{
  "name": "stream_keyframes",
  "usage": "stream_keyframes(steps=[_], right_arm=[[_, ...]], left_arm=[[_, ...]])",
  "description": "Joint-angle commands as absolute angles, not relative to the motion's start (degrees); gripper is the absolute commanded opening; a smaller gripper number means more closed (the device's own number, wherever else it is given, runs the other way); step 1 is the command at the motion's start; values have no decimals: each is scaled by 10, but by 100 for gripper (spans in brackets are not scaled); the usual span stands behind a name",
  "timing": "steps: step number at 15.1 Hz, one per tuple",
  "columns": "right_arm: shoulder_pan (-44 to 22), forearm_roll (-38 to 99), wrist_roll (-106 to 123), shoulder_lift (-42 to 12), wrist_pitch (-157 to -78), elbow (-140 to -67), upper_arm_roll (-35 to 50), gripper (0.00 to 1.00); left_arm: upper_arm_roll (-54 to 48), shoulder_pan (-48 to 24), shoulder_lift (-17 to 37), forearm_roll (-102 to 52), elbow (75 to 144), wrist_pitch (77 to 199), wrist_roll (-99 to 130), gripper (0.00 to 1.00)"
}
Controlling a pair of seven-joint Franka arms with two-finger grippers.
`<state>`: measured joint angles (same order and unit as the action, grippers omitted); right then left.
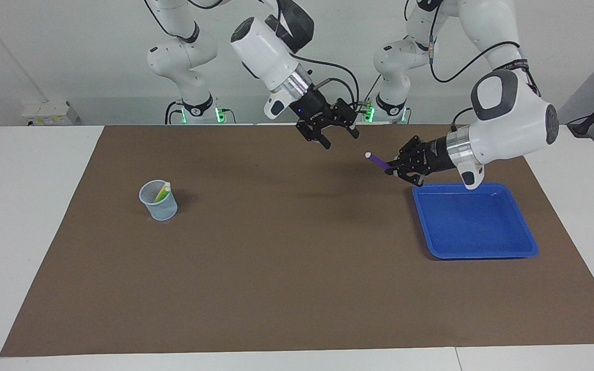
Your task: Transfer and insert pens with both arms
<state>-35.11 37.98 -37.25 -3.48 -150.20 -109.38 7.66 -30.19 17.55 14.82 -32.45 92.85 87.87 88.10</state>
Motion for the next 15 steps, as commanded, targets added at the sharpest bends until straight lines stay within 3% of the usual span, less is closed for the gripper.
stream_keyframes(steps=[1, 4, 8, 15], right_arm=[[-348, 384, -360, -54, -1519, -1087, 77, 100], [-341, 384, -325, -57, -1521, -1087, 76, 99], [-330, 384, -308, -63, -1520, -1087, 76, 89], [-337, 384, -311, -60, -1515, -1091, 76, 89]], left_arm=[[-306, 178, 122, -346, 959, 867, 905, 0], [-307, 177, 113, -358, 974, 862, 911, 0], [-306, 172, 100, -388, 997, 864, 918, 0], [-307, 171, 89, -416, 1021, 876, 918, 0]])
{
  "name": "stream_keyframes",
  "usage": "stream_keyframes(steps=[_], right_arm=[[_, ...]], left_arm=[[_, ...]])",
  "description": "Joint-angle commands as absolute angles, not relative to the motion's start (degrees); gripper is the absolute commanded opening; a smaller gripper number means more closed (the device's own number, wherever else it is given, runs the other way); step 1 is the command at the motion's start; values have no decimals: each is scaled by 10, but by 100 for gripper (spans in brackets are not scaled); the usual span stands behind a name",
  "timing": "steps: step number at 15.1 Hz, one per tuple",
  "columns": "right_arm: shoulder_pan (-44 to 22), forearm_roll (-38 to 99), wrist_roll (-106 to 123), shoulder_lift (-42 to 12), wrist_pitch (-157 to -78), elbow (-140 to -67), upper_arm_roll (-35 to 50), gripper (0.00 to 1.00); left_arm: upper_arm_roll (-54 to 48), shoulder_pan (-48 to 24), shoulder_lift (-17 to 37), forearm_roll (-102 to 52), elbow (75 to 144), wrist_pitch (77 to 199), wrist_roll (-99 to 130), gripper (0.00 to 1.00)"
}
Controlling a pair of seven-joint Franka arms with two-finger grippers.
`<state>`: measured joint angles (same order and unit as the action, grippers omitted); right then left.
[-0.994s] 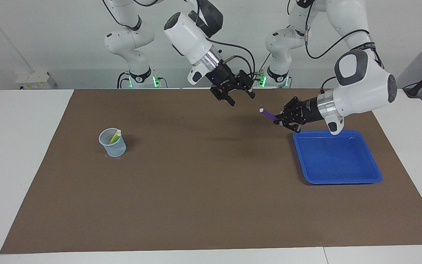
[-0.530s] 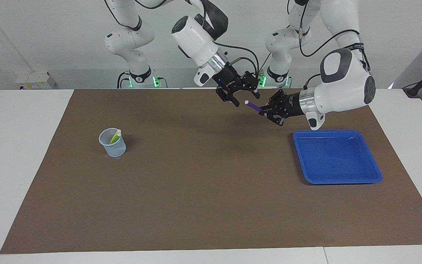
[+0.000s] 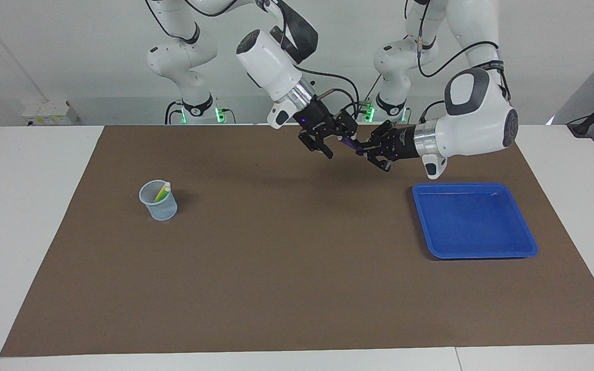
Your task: Transfer and insert pens with both arms
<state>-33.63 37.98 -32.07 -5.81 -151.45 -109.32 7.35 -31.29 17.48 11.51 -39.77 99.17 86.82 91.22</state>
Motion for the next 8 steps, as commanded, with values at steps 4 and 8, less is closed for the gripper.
stream_keyframes(steps=[4, 8], right_arm=[[-337, 383, -309, -57, -1511, -1094, 77, 87], [-337, 383, -315, -55, -1493, -1096, 77, 84]], left_arm=[[-307, 172, 85, -418, 1025, 879, 918, 0], [-307, 172, 85, -425, 1029, 882, 918, 0]])
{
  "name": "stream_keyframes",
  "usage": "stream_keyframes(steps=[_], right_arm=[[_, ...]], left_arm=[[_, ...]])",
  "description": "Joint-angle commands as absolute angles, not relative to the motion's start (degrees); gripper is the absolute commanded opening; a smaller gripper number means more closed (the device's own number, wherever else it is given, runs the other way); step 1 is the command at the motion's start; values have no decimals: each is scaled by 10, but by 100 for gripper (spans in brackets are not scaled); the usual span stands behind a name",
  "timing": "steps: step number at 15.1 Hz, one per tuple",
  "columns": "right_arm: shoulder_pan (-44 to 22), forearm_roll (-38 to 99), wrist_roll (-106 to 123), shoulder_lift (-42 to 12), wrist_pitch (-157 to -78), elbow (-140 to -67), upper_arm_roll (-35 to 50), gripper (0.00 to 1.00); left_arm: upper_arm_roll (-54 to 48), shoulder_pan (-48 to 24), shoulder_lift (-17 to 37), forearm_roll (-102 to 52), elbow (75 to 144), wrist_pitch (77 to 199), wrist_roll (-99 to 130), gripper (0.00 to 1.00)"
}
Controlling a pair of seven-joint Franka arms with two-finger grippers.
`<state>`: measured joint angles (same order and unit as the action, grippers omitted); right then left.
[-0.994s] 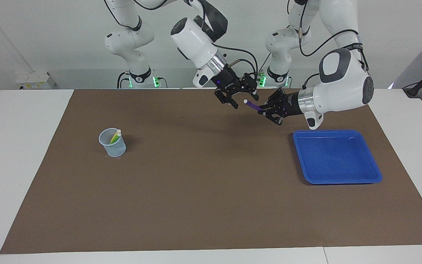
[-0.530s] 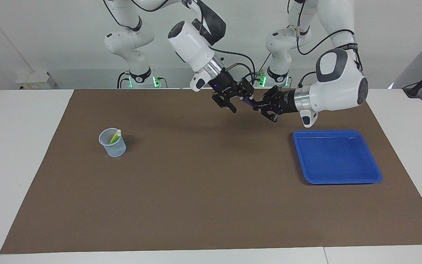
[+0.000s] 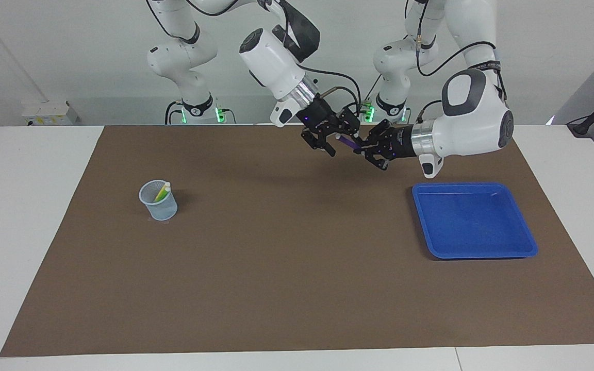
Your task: Transfer and insert pens with both arms
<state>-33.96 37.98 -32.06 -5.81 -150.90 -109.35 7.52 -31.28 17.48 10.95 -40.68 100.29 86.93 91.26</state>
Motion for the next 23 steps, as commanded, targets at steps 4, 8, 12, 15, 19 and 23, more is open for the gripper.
stream_keyframes(steps=[4, 8, 12, 15, 19, 23], right_arm=[[-337, 383, -315, -51, -1468, -1097, 76, 81], [-332, 374, -309, -51, -1444, -1091, 75, 78], [-328, 361, -308, -50, -1420, -1080, 71, 78], [-317, 345, -308, -50, -1404, -1072, 72, 78], [-317, 344, -310, -42, -1390, -1071, 72, 76], [-321, 344, -312, -41, -1394, -1071, 73, 72]], left_arm=[[-307, 172, 84, -425, 1030, 883, 918, 0], [-306, 172, 84, -428, 1033, 885, 918, 0], [-306, 172, 83, -428, 1033, 885, 918, 0], [-306, 173, 84, -429, 1033, 886, 918, 0], [-306, 173, 84, -434, 1033, 885, 918, 0], [-306, 174, 83, -435, 1032, 885, 918, 0]])
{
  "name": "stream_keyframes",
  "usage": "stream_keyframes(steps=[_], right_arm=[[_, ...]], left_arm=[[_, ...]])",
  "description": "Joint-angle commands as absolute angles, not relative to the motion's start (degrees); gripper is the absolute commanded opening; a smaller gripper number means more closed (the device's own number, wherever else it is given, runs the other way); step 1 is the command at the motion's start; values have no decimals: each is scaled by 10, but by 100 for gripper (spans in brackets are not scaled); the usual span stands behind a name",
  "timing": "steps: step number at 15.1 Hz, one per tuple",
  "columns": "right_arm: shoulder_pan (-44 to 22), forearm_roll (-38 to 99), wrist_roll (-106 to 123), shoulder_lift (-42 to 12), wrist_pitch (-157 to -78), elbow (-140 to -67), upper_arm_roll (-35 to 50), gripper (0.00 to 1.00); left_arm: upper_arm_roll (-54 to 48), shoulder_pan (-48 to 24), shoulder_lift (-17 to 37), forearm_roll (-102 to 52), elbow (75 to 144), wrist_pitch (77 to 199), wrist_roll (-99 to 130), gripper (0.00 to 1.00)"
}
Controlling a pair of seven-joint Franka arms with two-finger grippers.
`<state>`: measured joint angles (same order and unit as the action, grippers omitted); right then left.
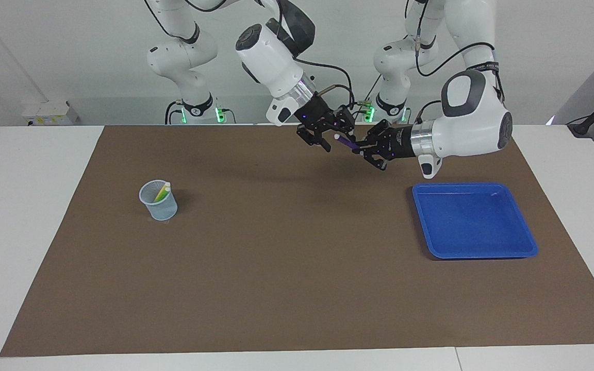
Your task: Transfer and insert pens with both arms
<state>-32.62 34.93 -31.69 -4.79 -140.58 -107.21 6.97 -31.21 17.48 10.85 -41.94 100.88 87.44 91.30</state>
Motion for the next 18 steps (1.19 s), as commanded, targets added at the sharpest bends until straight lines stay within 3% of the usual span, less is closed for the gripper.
stream_keyframes(steps=[1, 5, 10, 11, 15, 16, 17, 18], right_arm=[[-321, 344, -311, -41, -1394, -1072, 73, 65], [-323, 343, -309, -40, -1395, -1072, 74, 53], [-322, 343, -308, -40, -1396, -1074, 74, 4], [-321, 343, -308, -40, -1396, -1074, 74, 0], [-317, 344, -308, -40, -1396, -1074, 75, 0], [-317, 344, -308, -40, -1396, -1074, 75, 0], [-316, 343, -308, -40, -1395, -1076, 74, 0], [-316, 344, -308, -40, -1395, -1076, 74, 0]], left_arm=[[-306, 174, 84, -435, 1032, 885, 918, 0], [-306, 175, 84, -435, 1030, 885, 919, 0], [-306, 175, 84, -439, 1030, 886, 919, 0], [-306, 175, 84, -439, 1030, 886, 919, 0], [-306, 173, 84, -440, 1030, 886, 918, 0], [-306, 172, 84, -439, 1030, 887, 915, 25], [-306, 170, 82, -437, 1029, 885, 913, 99], [-306, 170, 68, -435, 1030, 881, 913, 100]])
